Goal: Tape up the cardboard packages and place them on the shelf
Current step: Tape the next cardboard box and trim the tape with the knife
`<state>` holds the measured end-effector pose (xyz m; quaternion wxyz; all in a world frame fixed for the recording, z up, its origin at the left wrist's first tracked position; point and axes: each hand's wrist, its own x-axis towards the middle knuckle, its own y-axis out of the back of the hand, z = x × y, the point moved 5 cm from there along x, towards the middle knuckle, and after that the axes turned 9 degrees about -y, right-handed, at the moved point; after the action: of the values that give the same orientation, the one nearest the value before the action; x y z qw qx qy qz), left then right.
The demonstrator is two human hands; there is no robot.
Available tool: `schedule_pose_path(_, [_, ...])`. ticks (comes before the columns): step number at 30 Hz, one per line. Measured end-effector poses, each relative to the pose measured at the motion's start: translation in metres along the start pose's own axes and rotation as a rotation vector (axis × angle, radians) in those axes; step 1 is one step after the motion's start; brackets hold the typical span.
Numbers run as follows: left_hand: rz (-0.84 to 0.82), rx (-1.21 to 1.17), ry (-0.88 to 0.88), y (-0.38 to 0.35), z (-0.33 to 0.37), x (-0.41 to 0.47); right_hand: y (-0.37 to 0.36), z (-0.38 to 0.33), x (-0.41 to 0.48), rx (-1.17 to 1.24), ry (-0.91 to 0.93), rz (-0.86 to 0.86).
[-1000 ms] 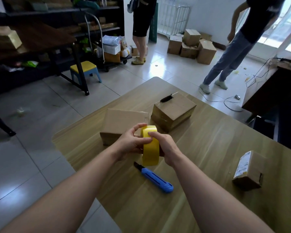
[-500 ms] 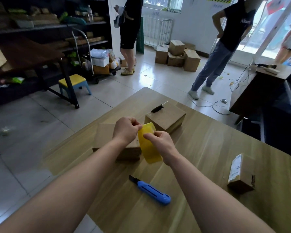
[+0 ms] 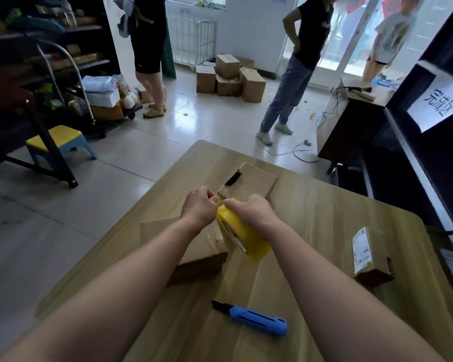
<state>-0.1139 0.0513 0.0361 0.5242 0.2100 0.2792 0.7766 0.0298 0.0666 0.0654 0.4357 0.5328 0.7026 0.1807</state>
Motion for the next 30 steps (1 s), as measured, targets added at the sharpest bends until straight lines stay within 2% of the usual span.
schedule_pose_path(11, [-0.057, -0.367, 0.227, -0.02, -0.011, 0.0, -0.005, 0.008, -0.01, -0.094, -0.109, -0.014])
schedule_pose_path(16, [-0.266, -0.511, 0.299, -0.028, -0.014, -0.013, -0.012, 0.032, -0.026, 0.101, -0.201, -0.213])
schedule_pose_path(21, [-0.407, -0.513, 0.23, -0.025, -0.01, -0.015, -0.021, 0.043, -0.033, 0.095, -0.156, -0.206])
schedule_pose_path(25, [-0.293, -0.322, 0.106, -0.021, -0.01, -0.01, -0.022, 0.044, -0.037, 0.056, -0.149, -0.187])
schedule_pose_path(30, [-0.171, -0.335, 0.092, -0.022, -0.017, -0.004, -0.013, 0.028, -0.041, -0.07, -0.154, -0.079])
